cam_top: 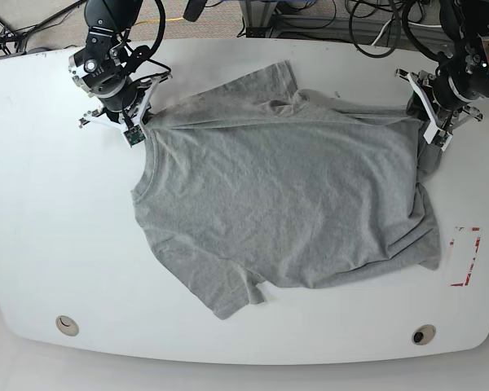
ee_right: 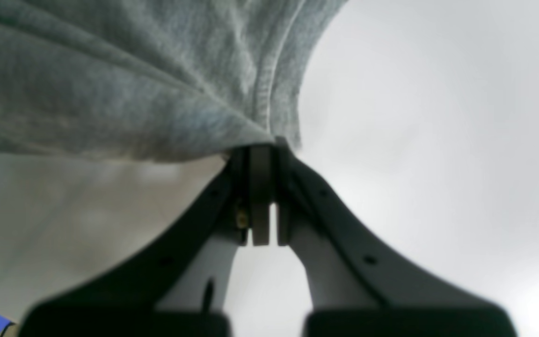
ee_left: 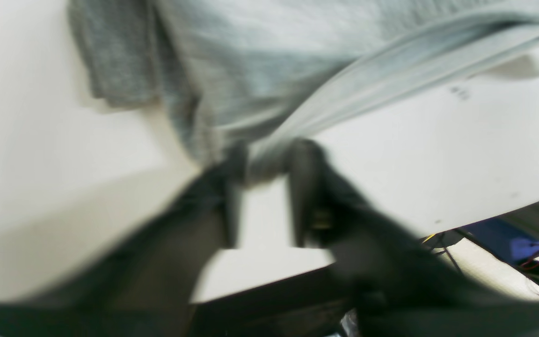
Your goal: Fold the T-shirt properly
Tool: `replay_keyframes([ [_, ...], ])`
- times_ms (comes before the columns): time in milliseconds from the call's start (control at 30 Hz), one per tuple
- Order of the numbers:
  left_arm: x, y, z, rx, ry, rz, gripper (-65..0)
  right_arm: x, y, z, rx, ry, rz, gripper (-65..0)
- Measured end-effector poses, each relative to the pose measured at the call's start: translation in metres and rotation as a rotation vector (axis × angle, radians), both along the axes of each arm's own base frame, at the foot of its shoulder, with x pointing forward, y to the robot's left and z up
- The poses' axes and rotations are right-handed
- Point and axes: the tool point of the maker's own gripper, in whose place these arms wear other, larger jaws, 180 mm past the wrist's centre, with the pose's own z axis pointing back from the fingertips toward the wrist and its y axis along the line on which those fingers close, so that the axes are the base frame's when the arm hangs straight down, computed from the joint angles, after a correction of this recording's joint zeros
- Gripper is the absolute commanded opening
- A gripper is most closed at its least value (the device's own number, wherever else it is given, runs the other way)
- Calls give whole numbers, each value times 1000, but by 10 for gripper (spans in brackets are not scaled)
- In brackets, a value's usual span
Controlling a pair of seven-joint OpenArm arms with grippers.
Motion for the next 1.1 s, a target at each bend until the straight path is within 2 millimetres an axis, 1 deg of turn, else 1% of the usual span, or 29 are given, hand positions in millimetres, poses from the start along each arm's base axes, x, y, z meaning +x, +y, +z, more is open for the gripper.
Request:
replay_keyframes([
  [33,-2,1,-1,6,7,3,-300,-1,-1,0,-4,2,-2,-650],
  [100,-5,7,-3,30,20,10,-231,-5,-2,-3,-10,16,-8,-650],
  [133,-6,9,-3,34,27,17,-204,-7,-3,-4,-14,23,-9,-650],
  [233,-4,9,-2,31,19,18,-168,-7,-6,-4,-26,26,-12,-650],
  [300,-3,9,0,27,13,19,-157,-7,-5,-4,-25,25,-10,-650],
  [367,-2,15,4,22,-5,40,-140,-7,-4,-4,-23,25,-9,-650],
  [433,5,33,14,42,-50,94,-131,-6,-5,-4,-24,24,-9,-650],
  [500,12,47,18,45,-90,139,-129,-6,-5,-4,-24,23,-11,-650],
  [567,21,52,17,18,-128,139,-129,-6,-5,-4,-24,23,-11,-650],
  [600,25,52,15,-24,-152,146,-129,-6,-5,-4,-23,23,-11,-650],
  [667,28,62,8,-56,-158,184,-129,-6,-5,-4,-24,24,-11,-650],
  [767,20,83,-20,-69,-72,264,-131,-6,-6,-4,-27,24,-13,-650],
  [800,22,86,-24,-80,-65,271,-131,-6,-6,-4,-23,23,-14,-650],
  [833,26,87,-25,-97,-66,277,-131,-6,-4,-4,-20,23,-14,-650],
  [933,44,91,-22,-152,-137,296,-131,-8,-1,-5,1,23,-36,-650],
  [967,47,92,-23,-166,-153,302,-131,-8,-2,-5,6,22,-47,-650],
  [1033,49,89,-27,-185,-156,303,-131,-9,-5,-6,0,25,-54,-650],
  [1100,46,79,-39,-189,-106,277,-131,-9,-5,-6,-3,25,-54,-650],
])
